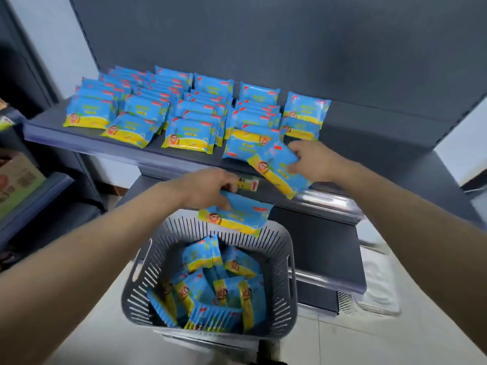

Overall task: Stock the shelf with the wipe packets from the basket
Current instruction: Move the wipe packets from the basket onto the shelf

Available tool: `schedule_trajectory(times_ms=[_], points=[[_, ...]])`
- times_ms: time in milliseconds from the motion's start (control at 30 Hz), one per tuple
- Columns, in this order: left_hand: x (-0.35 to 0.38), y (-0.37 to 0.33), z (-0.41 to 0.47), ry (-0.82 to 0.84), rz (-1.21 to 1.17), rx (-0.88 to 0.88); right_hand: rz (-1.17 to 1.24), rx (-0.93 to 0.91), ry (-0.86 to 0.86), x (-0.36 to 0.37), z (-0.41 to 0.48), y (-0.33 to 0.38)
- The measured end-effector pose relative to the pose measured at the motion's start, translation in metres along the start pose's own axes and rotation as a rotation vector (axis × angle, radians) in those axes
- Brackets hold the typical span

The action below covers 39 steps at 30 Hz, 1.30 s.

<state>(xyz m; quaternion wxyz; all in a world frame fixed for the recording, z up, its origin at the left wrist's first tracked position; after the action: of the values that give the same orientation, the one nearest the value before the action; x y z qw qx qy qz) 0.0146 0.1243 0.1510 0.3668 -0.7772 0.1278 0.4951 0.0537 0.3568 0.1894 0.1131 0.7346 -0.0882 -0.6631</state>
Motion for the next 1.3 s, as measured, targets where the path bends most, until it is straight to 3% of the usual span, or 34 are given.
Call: schedule_trajectory(times_ms=[300, 500, 767, 1100, 1300], points=[[-0.040, -0.082, 0.077, -0.183, -0.039, 0.197, -0.143, 0.252, -0.038, -0.066, 0.021, -0.087], [-0.028, -0.104, 0.133, -0.162, -0.023, 0.179, -0.225, 0.197, 0.029, -0.069, 0.050, -0.124], [-0.025, -0.101, 0.180, -0.165, -0.089, 0.086, -0.059, 0.128, -0.033, -0.058, 0.109, -0.163], [-0.038, -0.092, 0.236, -0.220, 0.075, -0.030, 0.030, 0.121, -0.153, -0.055, 0.171, -0.186], [-0.043, -0.089, 0.264, -0.215, 0.165, -0.067, 0.154, 0.096, -0.137, -0.057, 0.173, -0.196]])
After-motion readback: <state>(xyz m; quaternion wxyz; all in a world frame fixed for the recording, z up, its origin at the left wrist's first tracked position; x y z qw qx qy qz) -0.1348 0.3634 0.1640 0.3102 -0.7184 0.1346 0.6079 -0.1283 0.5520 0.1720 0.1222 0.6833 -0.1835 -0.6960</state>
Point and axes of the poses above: each hand's wrist, its own z-axis towards the middle knuckle, its own x-axis out of the palm, y = z × x, the point moved 1 cm from there along z, towards the middle knuckle, and after that the axes turned 7 degrees about -x, right-handed, at the moved point
